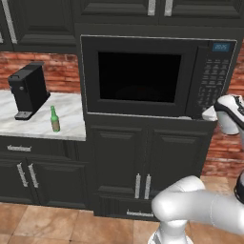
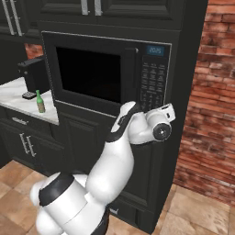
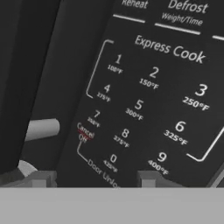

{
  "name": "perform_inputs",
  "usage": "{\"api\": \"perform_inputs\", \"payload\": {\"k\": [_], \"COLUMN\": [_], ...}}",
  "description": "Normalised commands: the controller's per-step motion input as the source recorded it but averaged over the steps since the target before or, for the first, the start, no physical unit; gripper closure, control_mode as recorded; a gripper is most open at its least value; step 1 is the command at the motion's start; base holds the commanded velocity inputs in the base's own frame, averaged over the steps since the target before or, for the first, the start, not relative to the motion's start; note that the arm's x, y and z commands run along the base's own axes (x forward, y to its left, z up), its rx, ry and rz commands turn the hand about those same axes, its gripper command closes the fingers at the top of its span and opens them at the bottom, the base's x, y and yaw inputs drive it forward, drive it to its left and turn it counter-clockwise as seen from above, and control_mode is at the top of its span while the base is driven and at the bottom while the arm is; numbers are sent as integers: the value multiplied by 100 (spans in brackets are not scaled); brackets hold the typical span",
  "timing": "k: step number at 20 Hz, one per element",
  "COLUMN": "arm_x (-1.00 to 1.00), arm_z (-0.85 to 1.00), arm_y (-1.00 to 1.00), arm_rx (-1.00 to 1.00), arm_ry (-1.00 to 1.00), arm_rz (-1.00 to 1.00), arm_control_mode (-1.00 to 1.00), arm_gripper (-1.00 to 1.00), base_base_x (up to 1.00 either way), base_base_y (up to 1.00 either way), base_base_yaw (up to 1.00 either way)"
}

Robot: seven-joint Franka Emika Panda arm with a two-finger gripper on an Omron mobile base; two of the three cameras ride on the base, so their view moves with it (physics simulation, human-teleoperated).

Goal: Place the microwavable item in the microwave. Then, close the microwave door and press the start button.

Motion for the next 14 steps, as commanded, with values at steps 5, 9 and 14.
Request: {"api": "perform_inputs", "payload": {"k": [5,9,14], "arm_x": [38,45,35], "arm_z": [-14,-27,-42], "arm_y": [-16,-10,-1], "arm_rx": [0,0,0], "arm_ry": [3,6,6], "arm_rz": [0,0,0], "arm_control_mode": [-100,-100,-100], "arm_gripper": [-100,-100,-100], "base_base_x": [0,0,0], "base_base_y": [0,0,0], "base_base_yaw": [0,0,0]}}
